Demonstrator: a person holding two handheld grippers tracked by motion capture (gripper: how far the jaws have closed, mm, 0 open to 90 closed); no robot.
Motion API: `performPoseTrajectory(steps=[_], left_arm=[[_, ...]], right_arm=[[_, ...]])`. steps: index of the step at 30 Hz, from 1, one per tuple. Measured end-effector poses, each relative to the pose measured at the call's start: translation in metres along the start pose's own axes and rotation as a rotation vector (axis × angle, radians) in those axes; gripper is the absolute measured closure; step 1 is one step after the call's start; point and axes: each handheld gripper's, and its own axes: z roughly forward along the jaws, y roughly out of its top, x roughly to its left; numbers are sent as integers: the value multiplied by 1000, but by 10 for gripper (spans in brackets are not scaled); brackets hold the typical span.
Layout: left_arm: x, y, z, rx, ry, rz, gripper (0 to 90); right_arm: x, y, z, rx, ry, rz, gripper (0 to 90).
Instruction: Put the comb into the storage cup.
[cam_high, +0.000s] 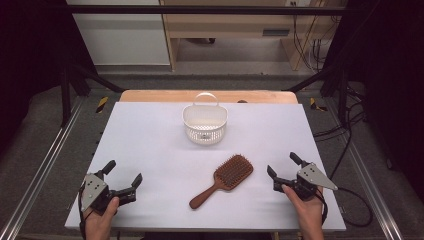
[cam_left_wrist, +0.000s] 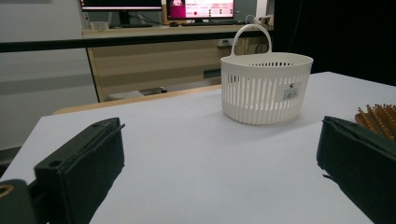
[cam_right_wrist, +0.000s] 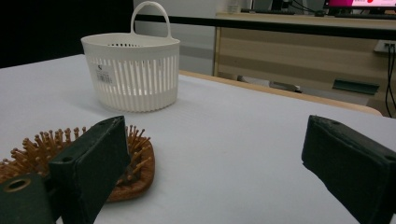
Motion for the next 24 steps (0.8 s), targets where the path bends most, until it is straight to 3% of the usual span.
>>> performPoseTrajectory(steps=[5,9,13,14,15,19,22,24], left_arm=[[-1,-1,1,9,-1,-5,8],[-3,-2,2,21,-12,-4,8],[-4,-2,2,28,-16,-1,9],[-4,-2,2,28,-16,-1,9],[-3,-2,2,28,-17,-5,9],[-3,-2,3,31,-16,-2,11],[-4,-3,4,39,-20,8,11],[-5,-3,5,46,-22,17,12]], right_arm=[[-1,-2,4,35,-20,28,134],[3,0,2,36,-12,0,216],[4,1,1,54,15,2,375],[4,1,1,54,15,2,375],[4,0,2,71,20,4,462],[3,-1,1,114,32,10,626],[4,0,1,143,40,28,726],[4,1,2,172,56,66,797]])
